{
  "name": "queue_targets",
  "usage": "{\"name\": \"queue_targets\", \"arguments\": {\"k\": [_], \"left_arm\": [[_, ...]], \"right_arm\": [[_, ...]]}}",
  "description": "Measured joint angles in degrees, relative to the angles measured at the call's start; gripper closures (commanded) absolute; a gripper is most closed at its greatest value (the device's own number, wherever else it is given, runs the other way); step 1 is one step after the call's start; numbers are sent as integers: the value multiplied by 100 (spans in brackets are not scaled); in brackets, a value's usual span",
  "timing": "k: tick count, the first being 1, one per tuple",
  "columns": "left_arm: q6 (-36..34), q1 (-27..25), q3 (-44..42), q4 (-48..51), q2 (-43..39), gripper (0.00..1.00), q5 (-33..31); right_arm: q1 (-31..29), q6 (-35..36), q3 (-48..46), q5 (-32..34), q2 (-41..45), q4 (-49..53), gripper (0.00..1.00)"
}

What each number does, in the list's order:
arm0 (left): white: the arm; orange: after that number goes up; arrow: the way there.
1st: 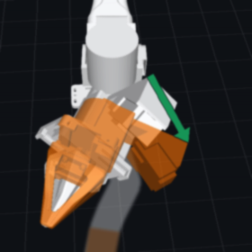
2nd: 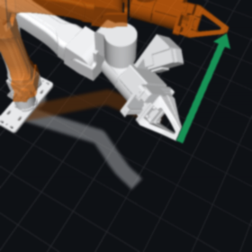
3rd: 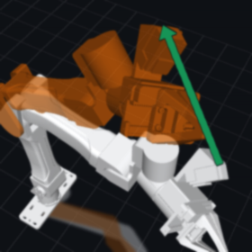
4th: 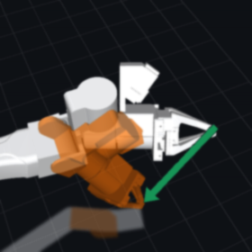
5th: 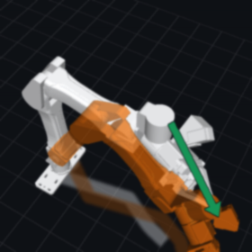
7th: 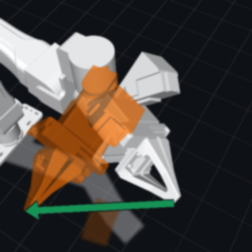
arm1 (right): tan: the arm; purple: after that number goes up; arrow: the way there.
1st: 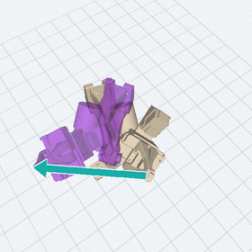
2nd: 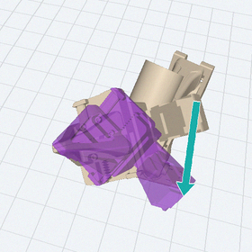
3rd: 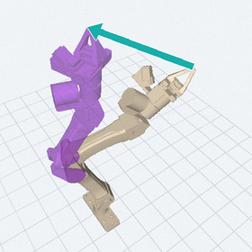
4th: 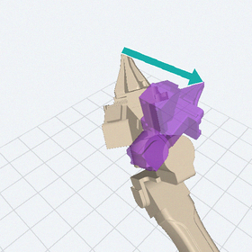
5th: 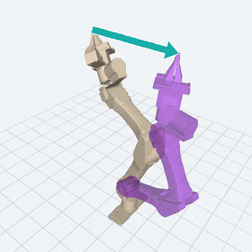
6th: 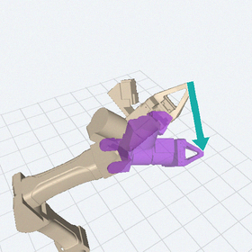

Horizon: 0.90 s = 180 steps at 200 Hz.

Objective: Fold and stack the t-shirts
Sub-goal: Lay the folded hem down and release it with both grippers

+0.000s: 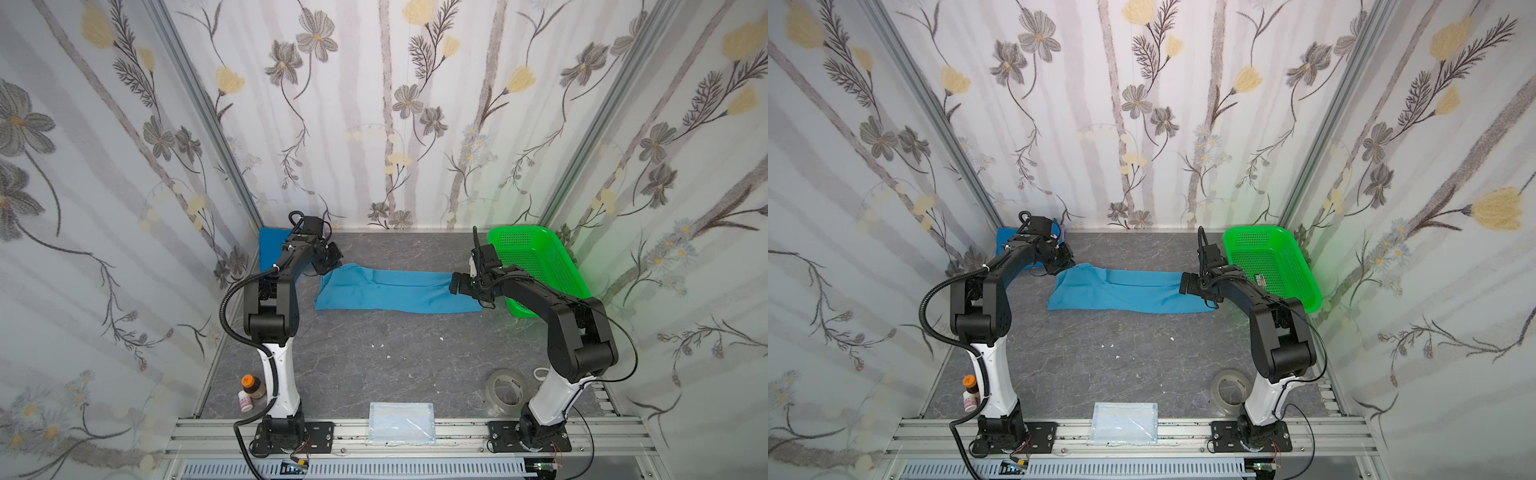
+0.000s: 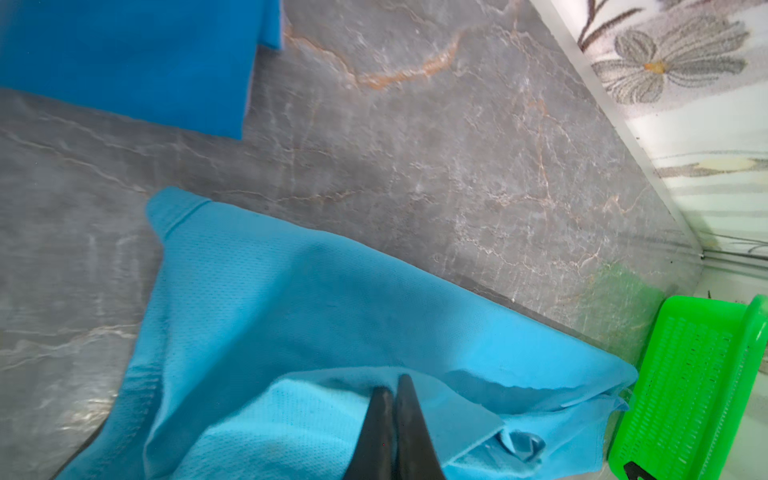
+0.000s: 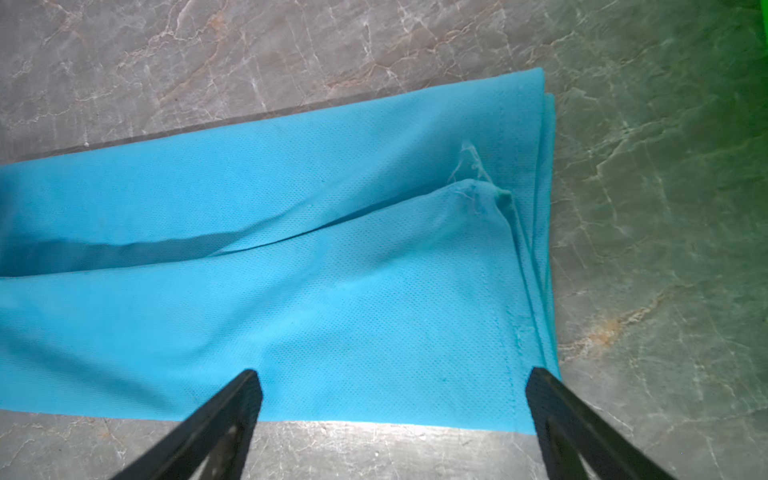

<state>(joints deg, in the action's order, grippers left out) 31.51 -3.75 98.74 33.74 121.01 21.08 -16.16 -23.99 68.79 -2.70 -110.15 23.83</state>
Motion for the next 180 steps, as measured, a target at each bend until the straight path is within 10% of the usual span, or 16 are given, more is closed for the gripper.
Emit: {"name": "queue_targets", "arguments": {"k": [63,73,93,180], "left_arm": [[17,-11,260,87,223,99,101],[17,-11,280,81,216,77,103],[15,0,323,118,199,0,101],[37,81,-1976,-177,-1670,0,4]], "right_arm": [[7,-42,-361,125,262,-87,0],[11,-42,-365,133,282,-90,0],[11,-42,-363,133,289,-153,0],[-122,492,525,-210,-518,31,0]]}}
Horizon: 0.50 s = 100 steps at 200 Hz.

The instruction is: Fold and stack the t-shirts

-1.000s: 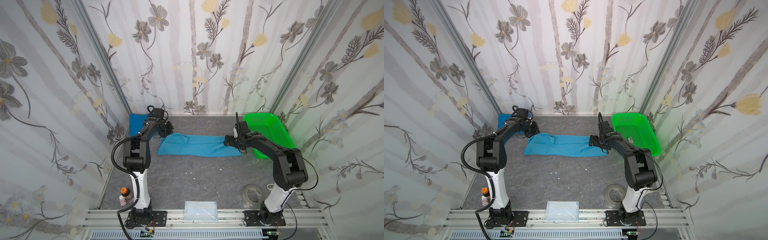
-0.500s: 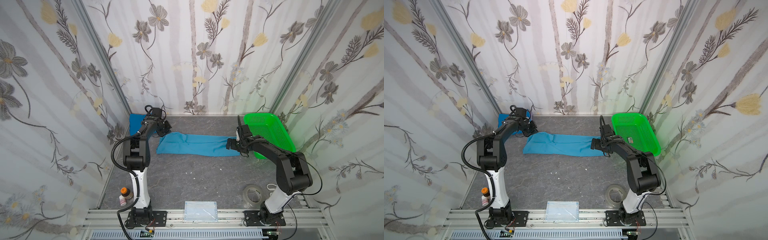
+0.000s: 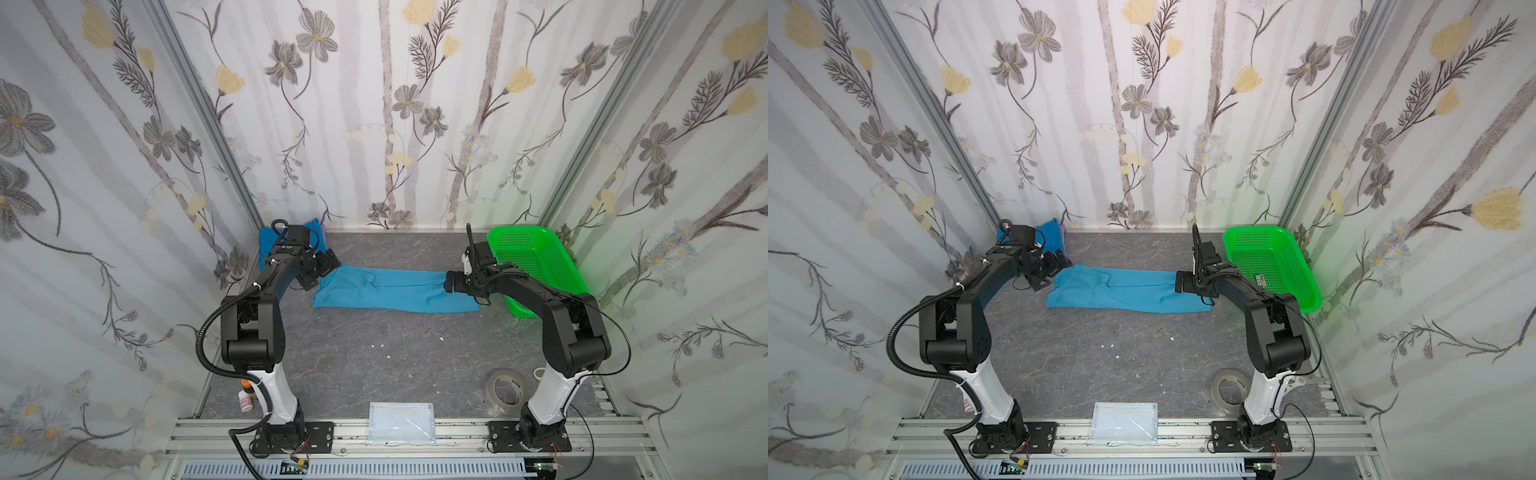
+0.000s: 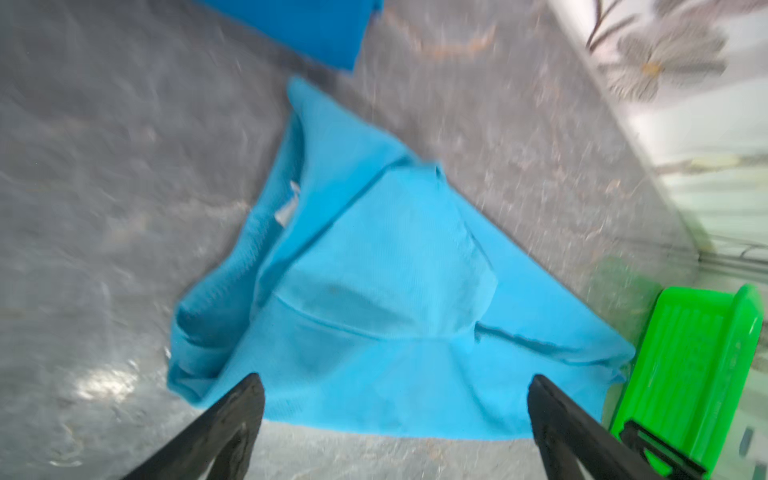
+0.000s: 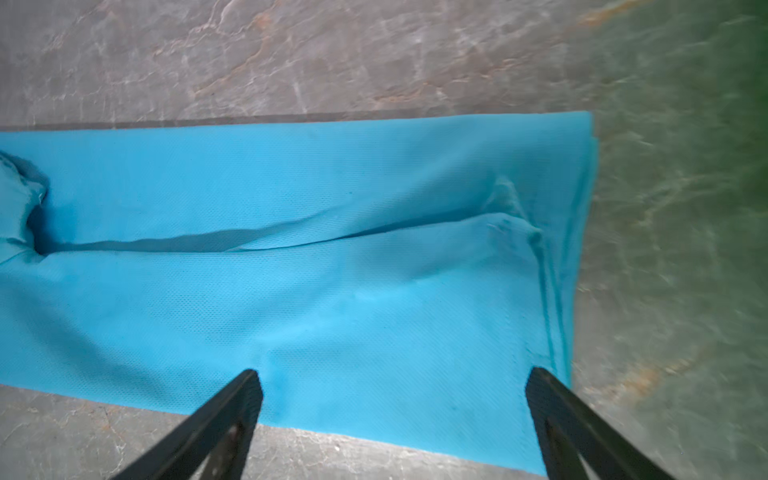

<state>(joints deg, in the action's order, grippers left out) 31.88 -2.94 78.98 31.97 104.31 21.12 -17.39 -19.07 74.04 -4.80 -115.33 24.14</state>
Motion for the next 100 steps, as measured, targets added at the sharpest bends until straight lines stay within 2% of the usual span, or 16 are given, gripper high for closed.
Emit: {"name": "queue_targets", "arguments": {"k": [34,67,100], "left_arm": [[264,-404,-706,-413,-59,0,149],[330,-479,-514,-743,417,0,162],[393,-490,-13,-778,1014,0,149]], "right_arm": [[20,105,181,66,-501,345,0],[-166,269,-299,313,-380,212,0],[-876,275,-1377,527,223,-243,0]]}}
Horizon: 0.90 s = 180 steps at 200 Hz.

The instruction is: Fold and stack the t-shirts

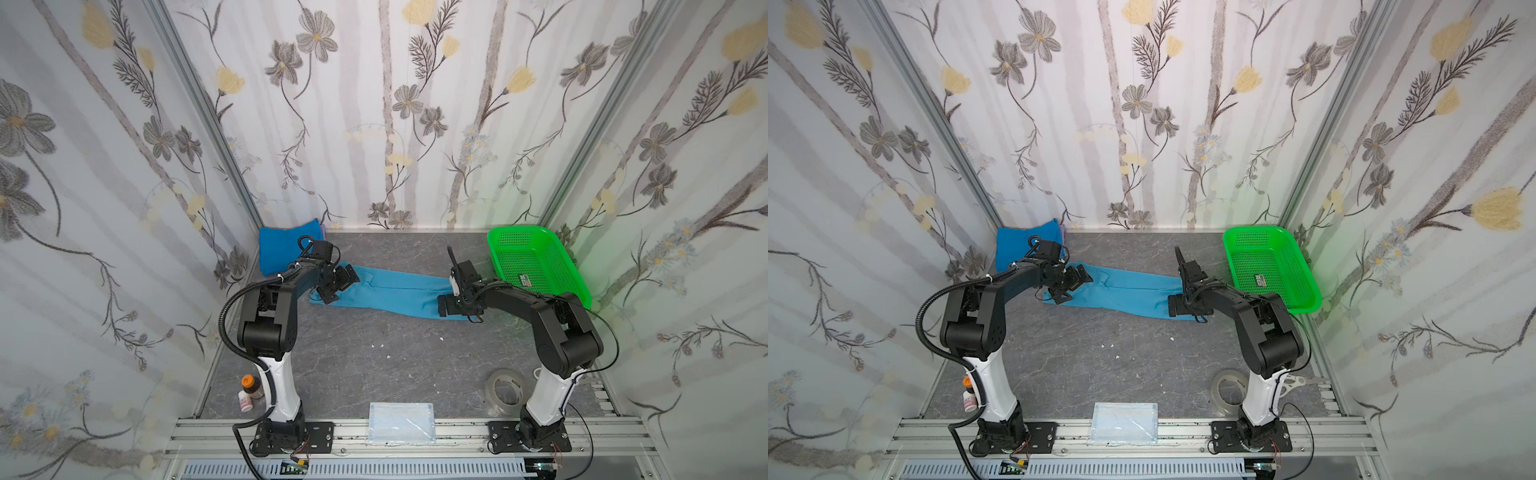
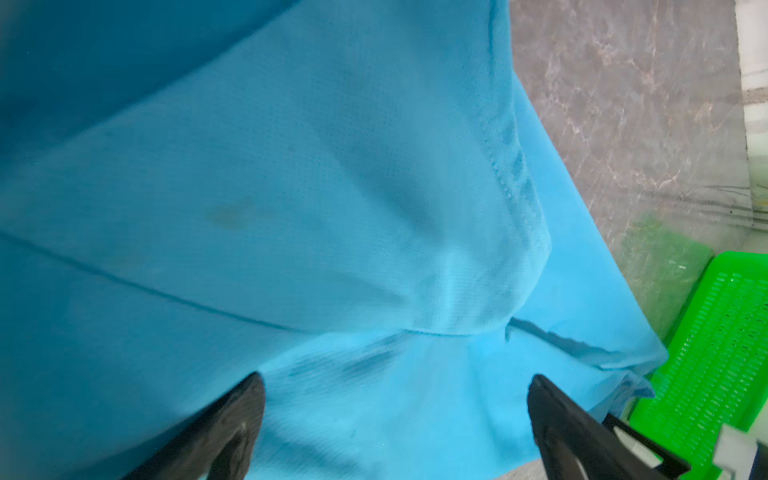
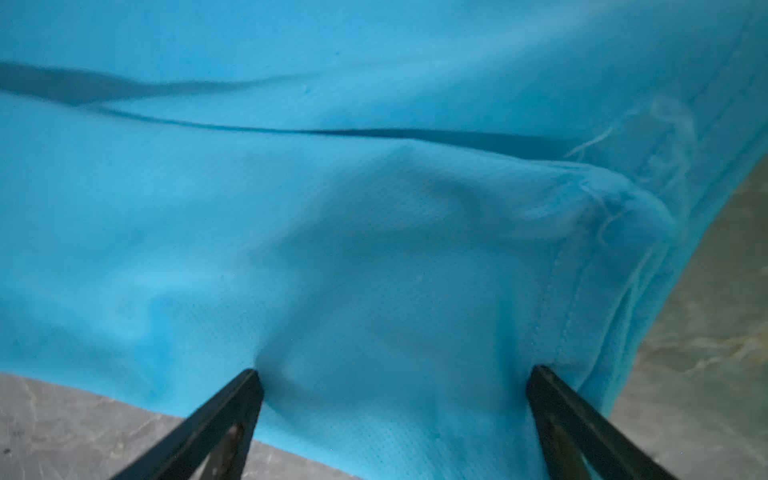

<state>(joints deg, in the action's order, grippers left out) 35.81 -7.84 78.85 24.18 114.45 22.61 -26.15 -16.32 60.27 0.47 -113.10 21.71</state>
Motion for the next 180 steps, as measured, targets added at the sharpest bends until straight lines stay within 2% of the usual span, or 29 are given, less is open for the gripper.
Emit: {"name": "queue_targets", "arguments": {"k": [31,47,71,99,130,160,180], "left_arm": [[-105,-181,828,-85,669,0,138],[-122,-361,1145,-157,911,0,199],[-144,-737,1633,-203,1252,0,256],[-157,-1005,2330,-210,1749,0,431],[-286,-1067,3530,-122,2490,0,640],[-544,-1021,4804,275,3141,0,772],[-719,-916,5200,470,3217,0,922]], "right_arm": [[-940,-155,-809,393,455,-673,0],[-1526,-389,-1014,319,673,-780,0],[-2435,-820,-1045,-435,946,-723,0],[-3075,-1215,-813,-1462,901,-531,0],[-3327,-1410,-315,-2267,743,-455,0],[-3152,-1408,63,-2400,990,-470,0],[-2988,-1405,94,-2393,1381,-424,0]]}}
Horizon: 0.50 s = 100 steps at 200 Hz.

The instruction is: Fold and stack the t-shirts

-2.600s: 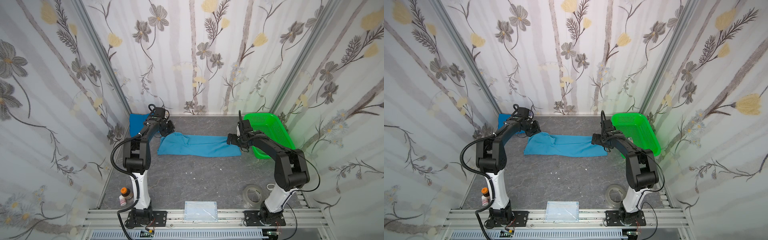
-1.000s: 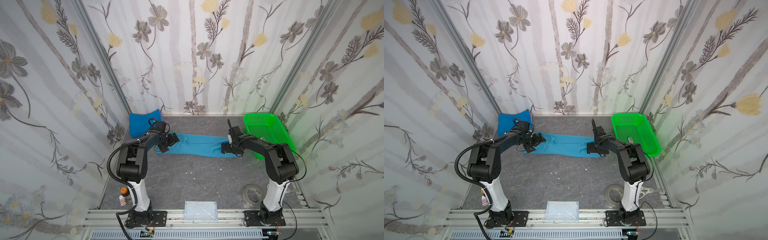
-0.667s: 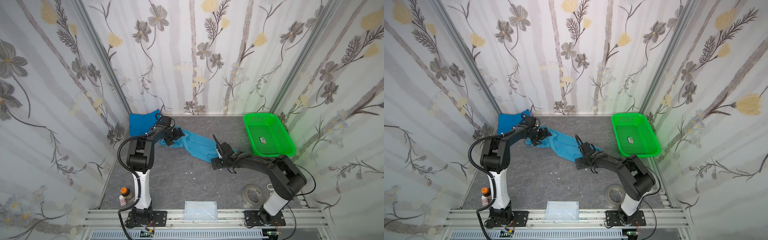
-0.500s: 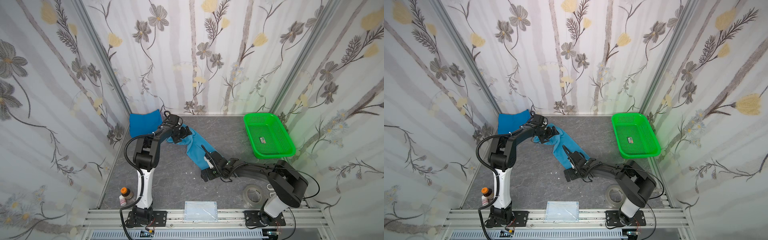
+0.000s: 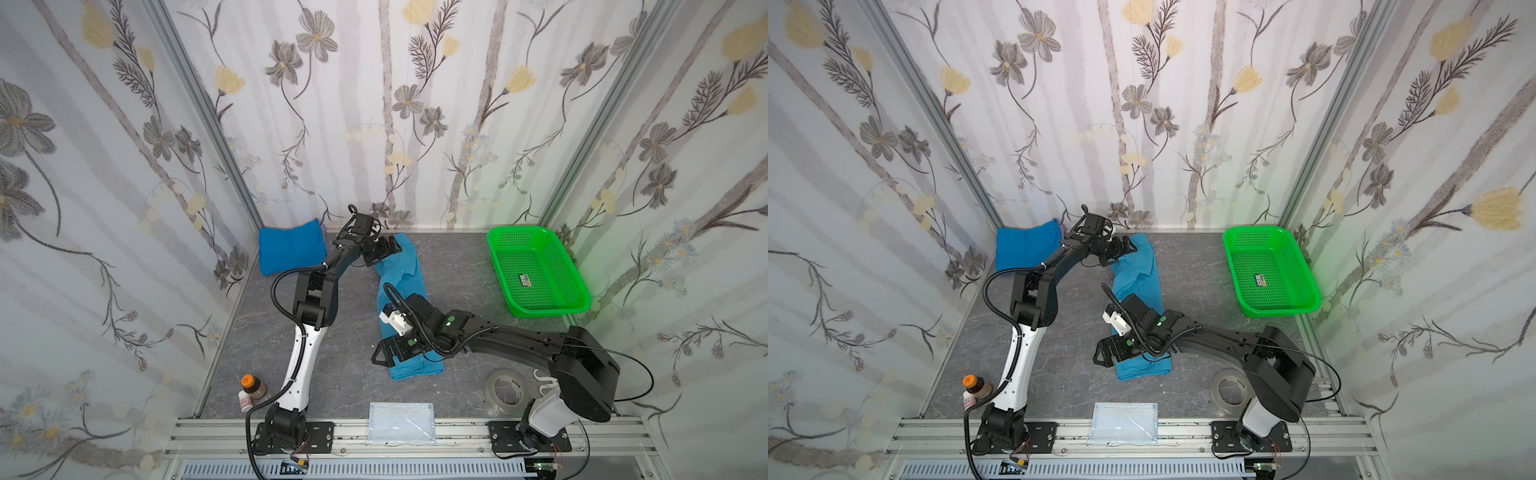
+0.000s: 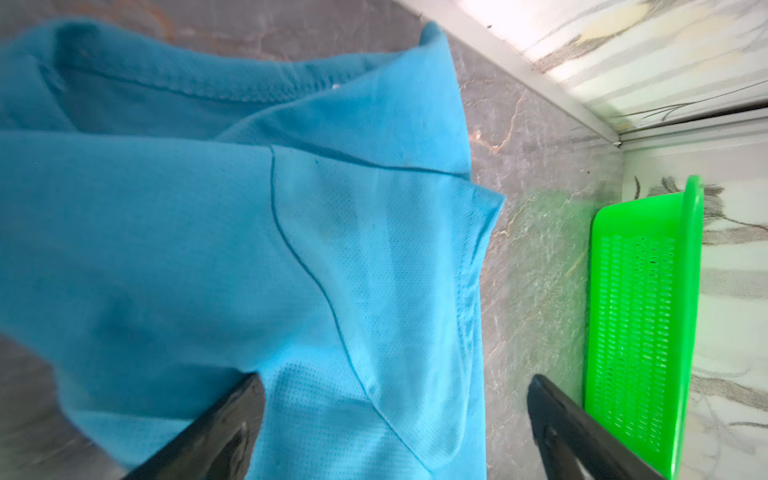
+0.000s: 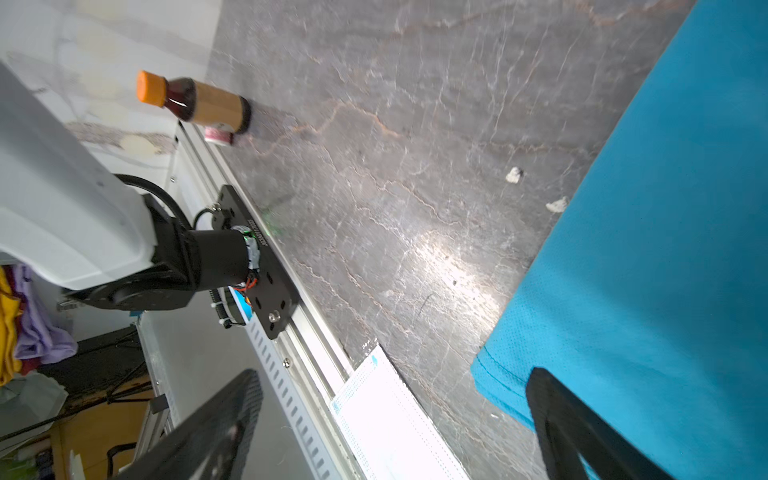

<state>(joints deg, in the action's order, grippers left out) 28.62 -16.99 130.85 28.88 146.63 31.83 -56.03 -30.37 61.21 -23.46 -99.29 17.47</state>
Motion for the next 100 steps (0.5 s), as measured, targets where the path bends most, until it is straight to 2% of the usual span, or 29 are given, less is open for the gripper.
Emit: {"name": "queue_targets", "arguments": {"k": [17,44,77,100], "left_arm": [[-136,118,-37,-42,-184,0,170],[-466,223,-813,7,-1025,0,136],[-616,247,-2623,155,-2876,0,-264],[-579,122,-4317,120,-4175,0,-680]], "right_arm": [[212,26,35,-4,149,-2,0],[750,155,385,162,-173,162,0],[1423,522,1722,487,-1464,457,0],[1759,664,2365,713,-2284,636,0]]}}
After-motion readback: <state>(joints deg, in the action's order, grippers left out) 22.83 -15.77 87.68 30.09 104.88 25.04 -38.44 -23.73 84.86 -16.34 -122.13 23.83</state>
